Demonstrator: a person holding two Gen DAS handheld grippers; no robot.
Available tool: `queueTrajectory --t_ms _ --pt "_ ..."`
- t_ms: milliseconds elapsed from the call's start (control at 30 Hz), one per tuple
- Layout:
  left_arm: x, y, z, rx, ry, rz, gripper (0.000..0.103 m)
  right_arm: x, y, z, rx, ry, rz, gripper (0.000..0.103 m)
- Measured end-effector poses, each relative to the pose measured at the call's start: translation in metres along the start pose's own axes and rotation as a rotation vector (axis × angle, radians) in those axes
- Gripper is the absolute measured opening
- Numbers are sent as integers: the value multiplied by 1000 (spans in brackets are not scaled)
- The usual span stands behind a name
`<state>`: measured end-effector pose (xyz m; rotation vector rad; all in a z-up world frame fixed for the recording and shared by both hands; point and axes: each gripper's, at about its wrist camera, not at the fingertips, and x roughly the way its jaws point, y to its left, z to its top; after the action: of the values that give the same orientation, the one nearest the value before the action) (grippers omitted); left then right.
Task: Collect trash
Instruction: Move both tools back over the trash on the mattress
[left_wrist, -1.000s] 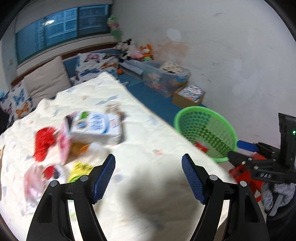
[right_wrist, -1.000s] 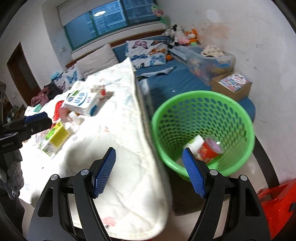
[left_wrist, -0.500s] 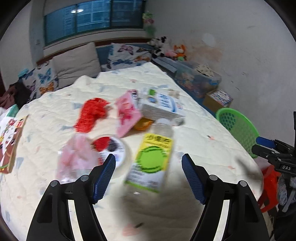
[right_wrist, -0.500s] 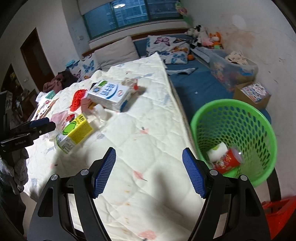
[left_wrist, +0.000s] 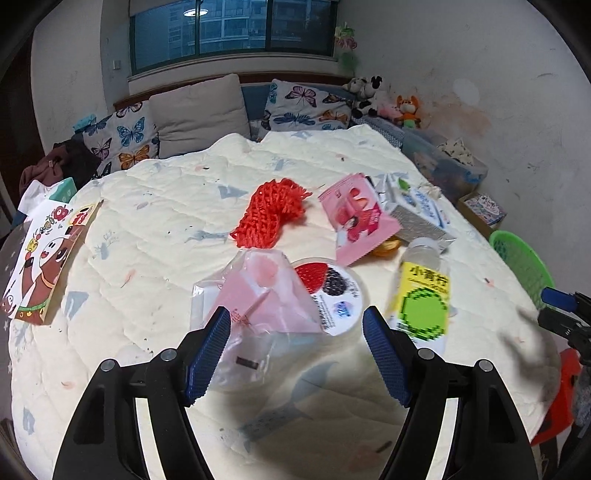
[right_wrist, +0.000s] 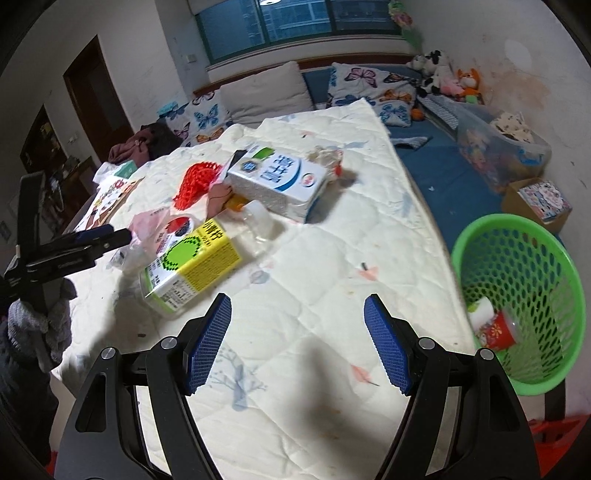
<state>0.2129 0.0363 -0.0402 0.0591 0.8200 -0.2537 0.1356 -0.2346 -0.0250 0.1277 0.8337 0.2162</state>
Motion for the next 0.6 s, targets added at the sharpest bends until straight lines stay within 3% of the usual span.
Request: queueTrajectory --t_ms 333,600 --pt "26 9 6 -17 40 12 72 11 9 2 -11 24 -2 75" --pt "12 28 2 -69 1 -22 66 17 14 5 -16 30 -1 74"
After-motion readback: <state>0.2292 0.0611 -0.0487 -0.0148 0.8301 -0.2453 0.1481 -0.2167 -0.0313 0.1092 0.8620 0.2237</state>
